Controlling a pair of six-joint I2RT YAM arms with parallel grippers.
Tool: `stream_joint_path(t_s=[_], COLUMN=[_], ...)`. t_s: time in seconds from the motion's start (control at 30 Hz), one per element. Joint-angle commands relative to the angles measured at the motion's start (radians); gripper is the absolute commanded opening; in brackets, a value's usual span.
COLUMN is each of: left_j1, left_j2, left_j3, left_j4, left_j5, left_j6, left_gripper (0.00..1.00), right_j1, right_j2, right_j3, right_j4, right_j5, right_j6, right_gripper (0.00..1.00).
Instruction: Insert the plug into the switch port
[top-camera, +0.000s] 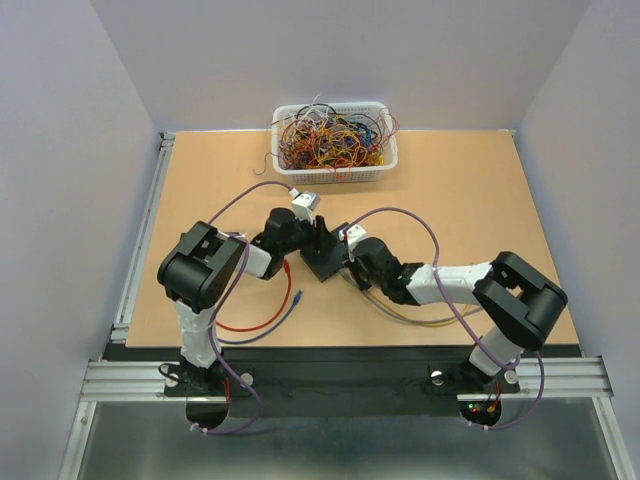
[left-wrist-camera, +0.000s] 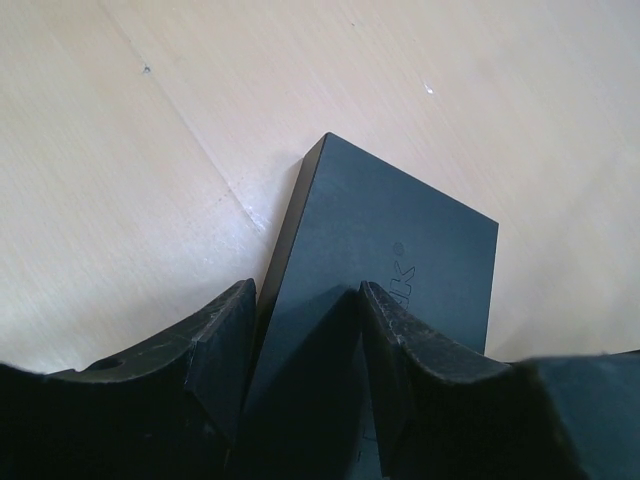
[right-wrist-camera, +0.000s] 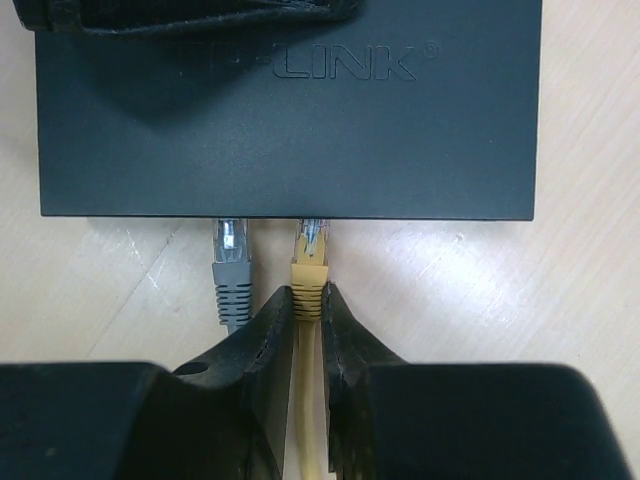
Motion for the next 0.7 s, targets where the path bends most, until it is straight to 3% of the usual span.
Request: stream_joint_path(t_s=[0.0,0.3,0.67], left_j1=[-0.075,-0.121,-0.216], left_j2=[0.037,0.011,0.023], left_j3=[-0.005,0.016,0.032], left_j4=[-0.083,-0.15,-0.213], left_j5=[0.113,0.071,0.054], left_j6=[0.012,0.065,0.078], left_gripper=[0.55,0.55,0.55], right_j1=[0.01,0.01,0.005], right_j2=[0.029,-0.043,0.094], right_j3=[0.058,0.122,0.317], right_j4=[0.2,0.251,0.354], right_j5=[-0.005,0.02,-0.051], right_j6=[-0.007,-0.046,-0.185], right_gripper=[0.0,0.0,0.0])
